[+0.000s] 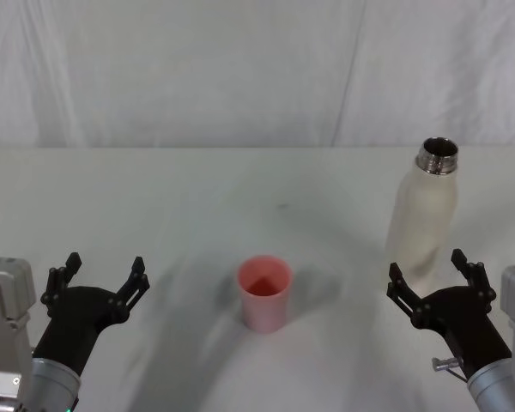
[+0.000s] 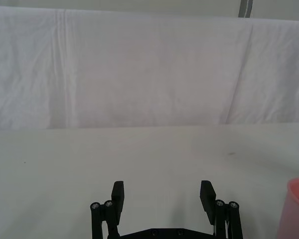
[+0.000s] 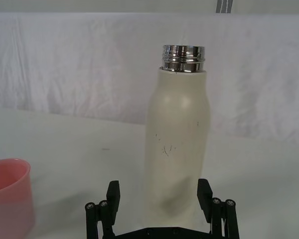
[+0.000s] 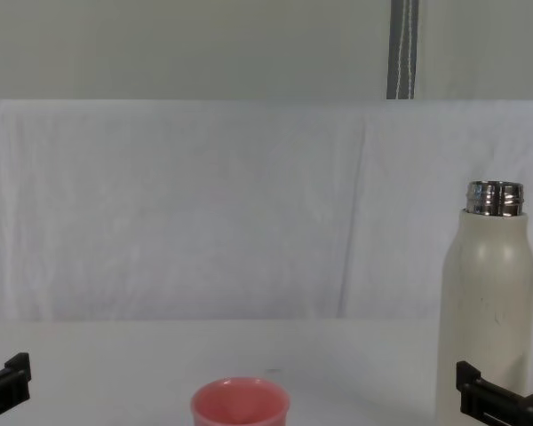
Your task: Grasp the thermos with one hand and pour water into the cup lid.
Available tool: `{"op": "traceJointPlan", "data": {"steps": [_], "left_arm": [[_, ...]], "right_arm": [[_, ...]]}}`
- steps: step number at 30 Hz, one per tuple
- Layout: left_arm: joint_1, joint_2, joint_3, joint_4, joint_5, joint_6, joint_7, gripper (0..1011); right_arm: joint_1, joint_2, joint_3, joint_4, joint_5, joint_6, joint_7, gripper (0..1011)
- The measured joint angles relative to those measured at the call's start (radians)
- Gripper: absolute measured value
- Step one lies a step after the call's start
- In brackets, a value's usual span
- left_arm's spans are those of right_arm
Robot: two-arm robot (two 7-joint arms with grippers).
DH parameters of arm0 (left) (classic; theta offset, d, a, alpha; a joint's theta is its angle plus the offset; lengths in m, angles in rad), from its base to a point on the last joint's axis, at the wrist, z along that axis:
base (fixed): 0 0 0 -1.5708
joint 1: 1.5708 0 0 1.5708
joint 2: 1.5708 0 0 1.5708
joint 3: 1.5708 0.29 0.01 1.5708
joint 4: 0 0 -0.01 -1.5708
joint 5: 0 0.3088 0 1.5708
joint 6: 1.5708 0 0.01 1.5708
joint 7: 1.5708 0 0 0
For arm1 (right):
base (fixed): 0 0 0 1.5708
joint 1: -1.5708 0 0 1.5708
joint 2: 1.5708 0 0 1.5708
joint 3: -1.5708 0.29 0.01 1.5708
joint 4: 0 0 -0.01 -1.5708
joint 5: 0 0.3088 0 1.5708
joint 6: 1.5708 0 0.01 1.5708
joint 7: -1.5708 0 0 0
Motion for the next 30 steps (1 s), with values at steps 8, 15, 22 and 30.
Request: {"op": "traceJointPlan", "data": {"steps": [8, 15, 22, 30], "left_arm": [[0.000, 0.000, 0.000, 0.000, 0.000, 0.000, 0.000, 1001], [0.000, 0.000, 0.000, 0.000, 0.000, 0.000, 0.000, 1001], [0.000, 0.000, 0.000, 0.000, 0.000, 0.000, 0.000, 1001], [0.000, 0.000, 0.000, 0.000, 0.000, 0.000, 0.000, 1001]], "right_arm": [[-0.017, -0.022, 0.024, -0.011, -0.001, -0.001, 0.025, 1003], [-0.026, -0.033, 0.040, -0.015, -0.008, -0.002, 0.043, 1003], [-0.034, -0.047, 0.058, -0.016, -0.012, -0.002, 0.060, 1003], [-0.032, -0.056, 0.084, 0.002, -0.010, -0.003, 0.083, 1003]]}}
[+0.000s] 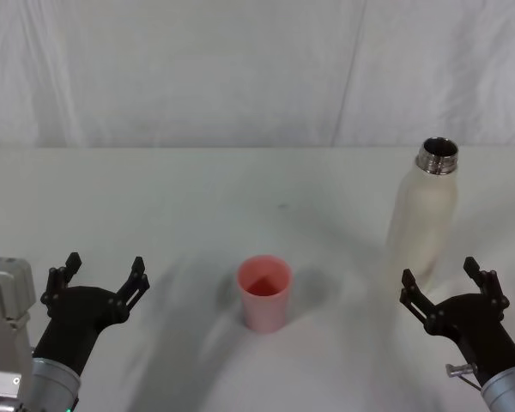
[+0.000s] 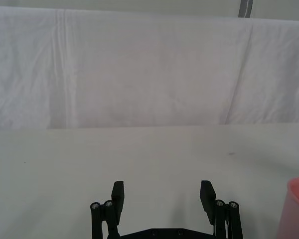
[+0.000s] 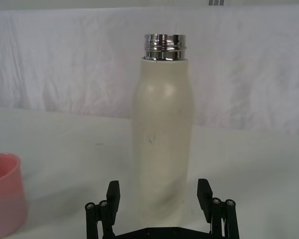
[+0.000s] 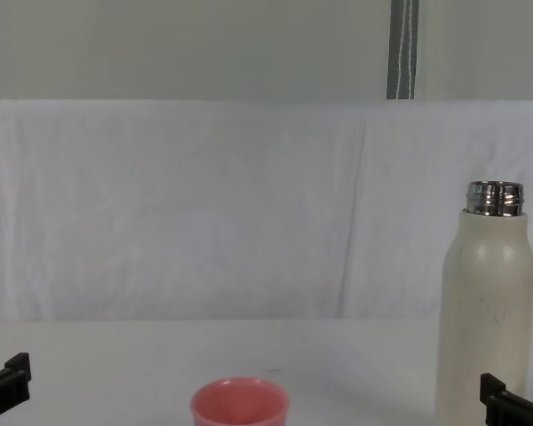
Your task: Grasp the thermos with one hand and pour water into the cup lid.
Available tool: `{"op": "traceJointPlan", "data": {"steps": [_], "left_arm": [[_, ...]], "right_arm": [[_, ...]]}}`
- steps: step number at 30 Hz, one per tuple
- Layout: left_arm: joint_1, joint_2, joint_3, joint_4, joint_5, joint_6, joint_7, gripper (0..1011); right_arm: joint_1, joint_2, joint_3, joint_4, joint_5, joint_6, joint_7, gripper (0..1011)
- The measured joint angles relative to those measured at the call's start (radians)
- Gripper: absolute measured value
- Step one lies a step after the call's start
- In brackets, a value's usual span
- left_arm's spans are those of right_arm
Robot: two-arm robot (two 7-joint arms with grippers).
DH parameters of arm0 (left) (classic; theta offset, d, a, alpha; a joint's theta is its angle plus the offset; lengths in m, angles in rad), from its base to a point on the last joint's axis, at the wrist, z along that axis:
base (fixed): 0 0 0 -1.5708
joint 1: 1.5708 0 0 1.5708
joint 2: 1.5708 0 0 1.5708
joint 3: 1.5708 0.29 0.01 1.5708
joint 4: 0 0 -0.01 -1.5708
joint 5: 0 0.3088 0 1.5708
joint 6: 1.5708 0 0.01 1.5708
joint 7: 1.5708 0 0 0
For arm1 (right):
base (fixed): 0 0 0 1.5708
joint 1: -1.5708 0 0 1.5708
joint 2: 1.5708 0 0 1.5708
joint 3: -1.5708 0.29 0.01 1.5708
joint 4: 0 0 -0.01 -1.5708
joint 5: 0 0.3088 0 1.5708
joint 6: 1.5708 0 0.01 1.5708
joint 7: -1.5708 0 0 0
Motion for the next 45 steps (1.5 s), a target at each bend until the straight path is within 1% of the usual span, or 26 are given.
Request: {"op": "traceJointPlan", "data": {"steps": [27, 40, 45], "left_arm": [[0.000, 0.000, 0.000, 0.000, 0.000, 0.000, 0.000, 1001], [0.000, 0.000, 0.000, 0.000, 0.000, 0.000, 0.000, 1001], [0.000, 0.000, 0.000, 0.000, 0.000, 0.000, 0.000, 1001]], "right_arm": [[0.025, -0.002, 0.030, 0.029, 0.004, -0.015, 0.032, 1003], [0.059, 0.003, 0.033, 0.059, 0.023, -0.018, 0.049, 1003], [0.081, 0.006, 0.029, 0.076, 0.027, -0.018, 0.057, 1003]]}}
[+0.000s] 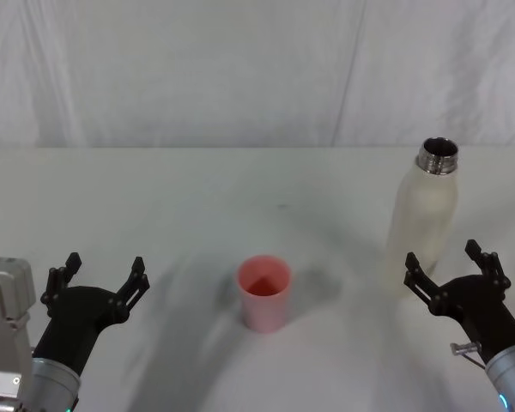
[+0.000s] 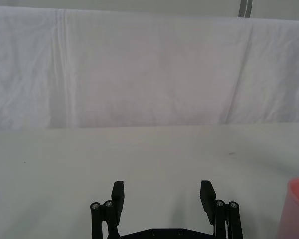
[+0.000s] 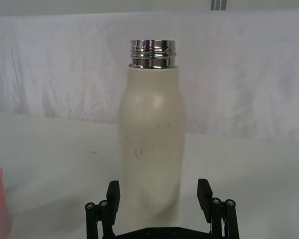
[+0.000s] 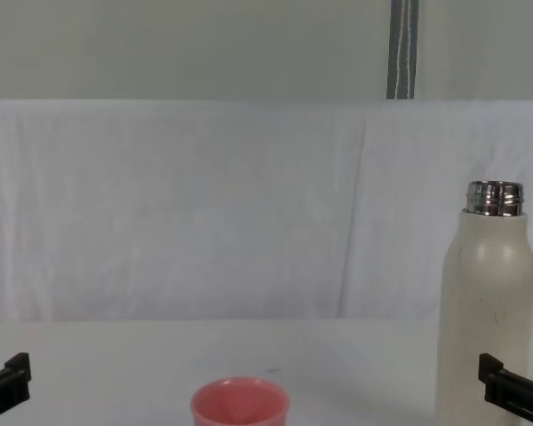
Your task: Grasp the thermos with one hand and pour water into the cup lid.
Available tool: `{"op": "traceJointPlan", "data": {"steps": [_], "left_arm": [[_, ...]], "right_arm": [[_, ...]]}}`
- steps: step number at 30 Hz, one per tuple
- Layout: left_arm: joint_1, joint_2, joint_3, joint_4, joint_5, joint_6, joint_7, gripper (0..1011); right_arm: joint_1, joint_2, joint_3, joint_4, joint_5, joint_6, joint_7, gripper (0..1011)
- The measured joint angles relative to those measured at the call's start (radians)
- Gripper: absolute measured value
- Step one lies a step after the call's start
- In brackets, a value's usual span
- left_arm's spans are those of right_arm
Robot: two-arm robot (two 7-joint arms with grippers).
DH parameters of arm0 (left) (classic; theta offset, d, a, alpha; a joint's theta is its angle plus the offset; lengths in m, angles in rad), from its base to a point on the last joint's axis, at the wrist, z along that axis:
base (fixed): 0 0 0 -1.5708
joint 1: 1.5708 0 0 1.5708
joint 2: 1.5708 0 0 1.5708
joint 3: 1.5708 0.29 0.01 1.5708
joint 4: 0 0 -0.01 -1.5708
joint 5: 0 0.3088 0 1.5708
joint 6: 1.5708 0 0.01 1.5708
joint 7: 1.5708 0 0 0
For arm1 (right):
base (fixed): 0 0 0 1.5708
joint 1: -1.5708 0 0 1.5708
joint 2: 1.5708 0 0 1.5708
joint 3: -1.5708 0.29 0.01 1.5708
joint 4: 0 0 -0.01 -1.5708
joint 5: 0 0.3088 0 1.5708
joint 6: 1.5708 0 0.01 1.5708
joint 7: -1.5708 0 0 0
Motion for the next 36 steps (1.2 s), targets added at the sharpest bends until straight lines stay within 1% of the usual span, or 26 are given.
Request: {"op": "traceJointPlan", "data": {"steps": [4, 9, 19, 27, 36], "left_arm": [[0.000, 0.000, 0.000, 0.000, 0.000, 0.000, 0.000, 1001], [0.000, 0.000, 0.000, 0.000, 0.000, 0.000, 0.000, 1001], [0.000, 0.000, 0.000, 0.000, 0.000, 0.000, 0.000, 1001], [0.000, 0.000, 0.000, 0.000, 0.000, 0.000, 0.000, 1001], [0.000, 0.000, 0.000, 0.000, 0.000, 0.000, 0.000, 1001]], "right_arm": [[0.017, 0.003, -0.003, 0.013, 0.007, 0.002, 0.008, 1003], [0.039, 0.004, -0.003, 0.035, 0.043, 0.008, 0.029, 1003], [0.065, 0.007, -0.014, 0.064, 0.077, 0.010, 0.043, 1003], [0.087, 0.010, -0.028, 0.088, 0.086, 0.010, 0.045, 1003], [0.108, 0.011, -0.033, 0.118, 0.090, 0.008, 0.043, 1003]]}}
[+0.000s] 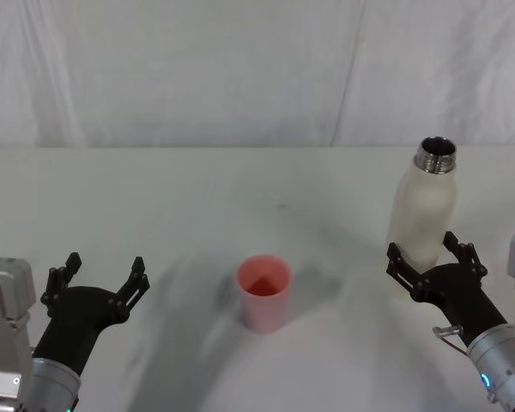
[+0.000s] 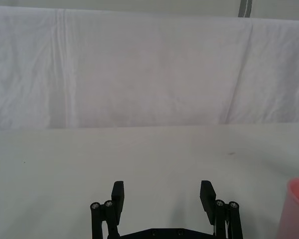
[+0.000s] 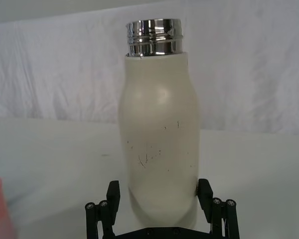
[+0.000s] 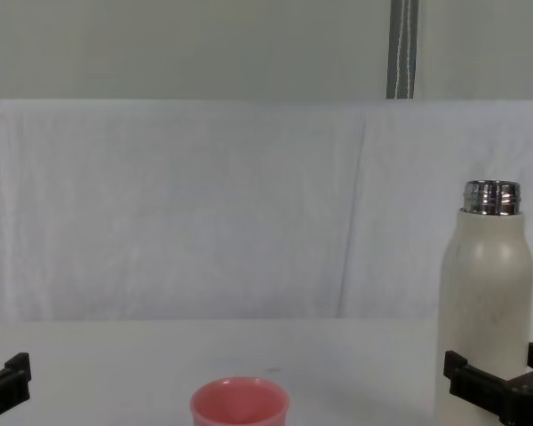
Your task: Grasp the thermos with one hand and pour water into the cup lid.
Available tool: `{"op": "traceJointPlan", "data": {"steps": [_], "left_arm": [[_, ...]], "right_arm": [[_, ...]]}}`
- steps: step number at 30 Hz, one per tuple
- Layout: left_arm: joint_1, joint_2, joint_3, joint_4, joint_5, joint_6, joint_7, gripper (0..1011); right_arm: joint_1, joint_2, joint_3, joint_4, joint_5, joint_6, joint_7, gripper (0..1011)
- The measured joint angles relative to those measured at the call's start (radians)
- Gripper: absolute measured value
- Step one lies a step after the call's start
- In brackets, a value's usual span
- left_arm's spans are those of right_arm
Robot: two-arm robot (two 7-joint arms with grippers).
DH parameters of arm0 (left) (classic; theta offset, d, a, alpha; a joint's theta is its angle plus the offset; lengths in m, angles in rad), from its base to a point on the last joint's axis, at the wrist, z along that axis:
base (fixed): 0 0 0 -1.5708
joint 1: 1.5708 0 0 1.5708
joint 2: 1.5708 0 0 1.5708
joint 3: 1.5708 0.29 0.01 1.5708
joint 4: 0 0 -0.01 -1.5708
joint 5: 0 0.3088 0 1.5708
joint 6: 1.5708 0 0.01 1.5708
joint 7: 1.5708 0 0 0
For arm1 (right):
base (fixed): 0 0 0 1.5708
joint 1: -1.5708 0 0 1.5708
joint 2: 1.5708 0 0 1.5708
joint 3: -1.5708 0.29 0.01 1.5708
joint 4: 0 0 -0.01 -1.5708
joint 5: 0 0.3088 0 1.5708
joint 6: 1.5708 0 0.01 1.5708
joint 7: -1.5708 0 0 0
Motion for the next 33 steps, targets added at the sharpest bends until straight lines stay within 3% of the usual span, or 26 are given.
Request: {"op": "traceJointPlan", "data": {"steps": [33], "left_arm": [[0.000, 0.000, 0.000, 0.000, 0.000, 0.000, 0.000, 1001]], "right_arm": [[0.064, -0.005, -0.014, 0.069, 0.006, -0.006, -0.003, 1003]]}}
